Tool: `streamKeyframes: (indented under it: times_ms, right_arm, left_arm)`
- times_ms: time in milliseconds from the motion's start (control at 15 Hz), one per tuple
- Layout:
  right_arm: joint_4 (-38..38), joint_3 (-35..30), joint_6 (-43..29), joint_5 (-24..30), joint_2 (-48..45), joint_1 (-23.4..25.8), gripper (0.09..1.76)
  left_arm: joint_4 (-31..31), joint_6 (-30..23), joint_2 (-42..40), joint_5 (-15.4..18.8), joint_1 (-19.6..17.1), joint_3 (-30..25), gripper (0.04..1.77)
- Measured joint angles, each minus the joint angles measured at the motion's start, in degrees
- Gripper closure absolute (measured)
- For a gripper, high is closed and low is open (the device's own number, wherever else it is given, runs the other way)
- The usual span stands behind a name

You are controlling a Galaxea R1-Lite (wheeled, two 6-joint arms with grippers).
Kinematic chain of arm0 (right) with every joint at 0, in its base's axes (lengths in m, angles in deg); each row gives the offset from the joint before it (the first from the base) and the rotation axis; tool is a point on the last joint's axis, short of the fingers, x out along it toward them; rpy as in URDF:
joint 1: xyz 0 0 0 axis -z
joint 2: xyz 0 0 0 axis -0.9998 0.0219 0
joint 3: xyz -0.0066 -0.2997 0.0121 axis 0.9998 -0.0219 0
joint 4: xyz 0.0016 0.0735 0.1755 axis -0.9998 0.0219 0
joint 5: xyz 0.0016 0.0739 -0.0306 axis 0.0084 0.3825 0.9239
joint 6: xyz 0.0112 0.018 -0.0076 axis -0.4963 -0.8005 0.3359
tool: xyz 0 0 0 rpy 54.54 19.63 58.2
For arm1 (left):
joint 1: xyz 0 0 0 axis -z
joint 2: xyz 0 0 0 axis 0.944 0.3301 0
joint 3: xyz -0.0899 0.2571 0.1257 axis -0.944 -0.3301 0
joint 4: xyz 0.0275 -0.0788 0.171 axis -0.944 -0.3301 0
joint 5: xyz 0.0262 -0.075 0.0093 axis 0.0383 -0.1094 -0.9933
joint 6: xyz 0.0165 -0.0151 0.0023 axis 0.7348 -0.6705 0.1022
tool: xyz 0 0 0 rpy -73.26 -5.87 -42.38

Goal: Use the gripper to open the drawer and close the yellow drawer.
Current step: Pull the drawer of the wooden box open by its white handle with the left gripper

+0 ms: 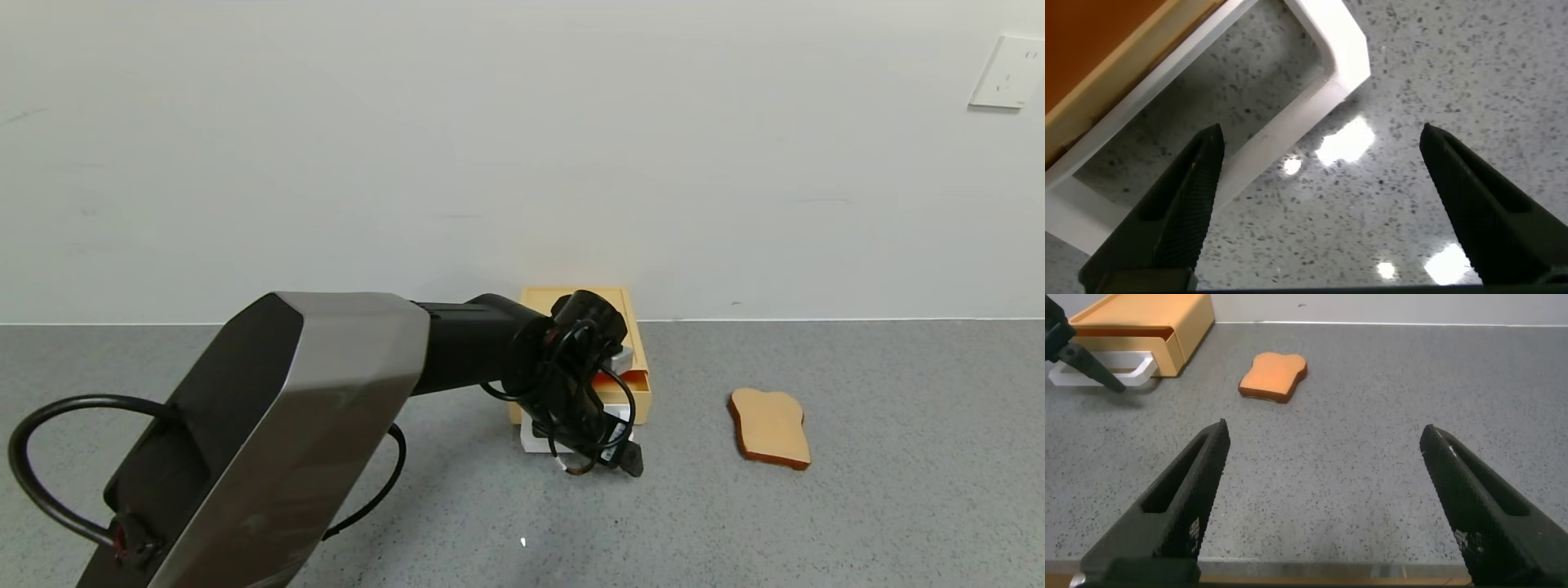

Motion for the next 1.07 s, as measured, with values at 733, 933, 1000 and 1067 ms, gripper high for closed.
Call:
streamKeyframes:
  times_ms: [733,933,1000,1067]
  right_arm:
    - [0.0,0.0,0.0,0.0,0.0,0.0,0.14]
    - [0.0,0.0,0.0,0.0,0.0,0.0,0.14]
    - [0.0,0.0,0.0,0.0,0.0,0.0,0.14]
    - [0.0,0.0,0.0,0.0,0.0,0.0,0.14]
  left_arm:
    - [0.1,-2.8,-2.4,-0.9,2.9,-5.3,0.09]
    - [0.1,-3.4,-3.4,-1.3,3.9,-7.4,0.09]
    - [0.1,-4.4,-3.9,-1.7,4.4,-8.2,0.09]
    - [0.0,-5.0,-4.4,-2.1,4.9,-9.1,0.09]
